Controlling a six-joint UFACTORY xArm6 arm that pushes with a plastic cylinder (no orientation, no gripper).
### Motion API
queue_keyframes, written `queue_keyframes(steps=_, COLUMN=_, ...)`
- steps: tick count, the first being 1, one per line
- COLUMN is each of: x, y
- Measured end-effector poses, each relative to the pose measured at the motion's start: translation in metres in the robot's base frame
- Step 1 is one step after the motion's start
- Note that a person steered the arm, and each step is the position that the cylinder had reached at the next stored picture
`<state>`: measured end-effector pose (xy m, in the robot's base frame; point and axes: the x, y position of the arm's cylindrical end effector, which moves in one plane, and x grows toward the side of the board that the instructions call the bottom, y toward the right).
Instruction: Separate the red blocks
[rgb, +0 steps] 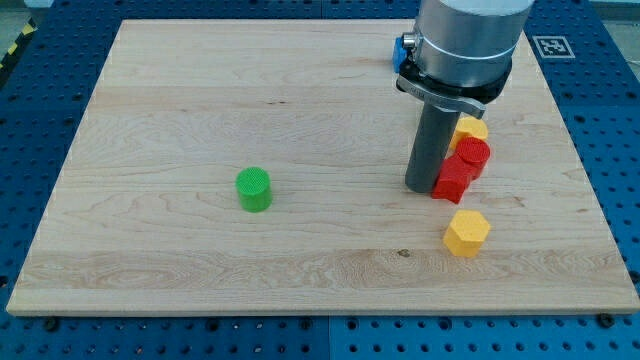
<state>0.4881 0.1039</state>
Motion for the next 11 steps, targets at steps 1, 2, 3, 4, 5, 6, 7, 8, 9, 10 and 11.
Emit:
queue_keyframes(steps=1, x=-0.011, y=-0.018)
queue_keyframes(steps=2, x=-0.029, y=-0.024)
queue_keyframes(steps=3, x=-0.031, y=-0.010)
queue_keyframes(steps=4, x=-0.031, y=0.008)
queue_keyframes(steps=5, x=-0.030, y=0.037)
queue_keyframes(steps=6, x=-0.021, y=0.043)
queue_keyframes(steps=7, x=-0.013, y=0.043)
queue_keyframes(steps=8, x=-0.012, y=0.043)
queue_keyframes(steps=9, x=-0.013, y=0.027)
queue_keyframes(steps=10, x=-0.013, y=0.003)
queue_keyframes(steps=11, x=-0.013, y=-0.035)
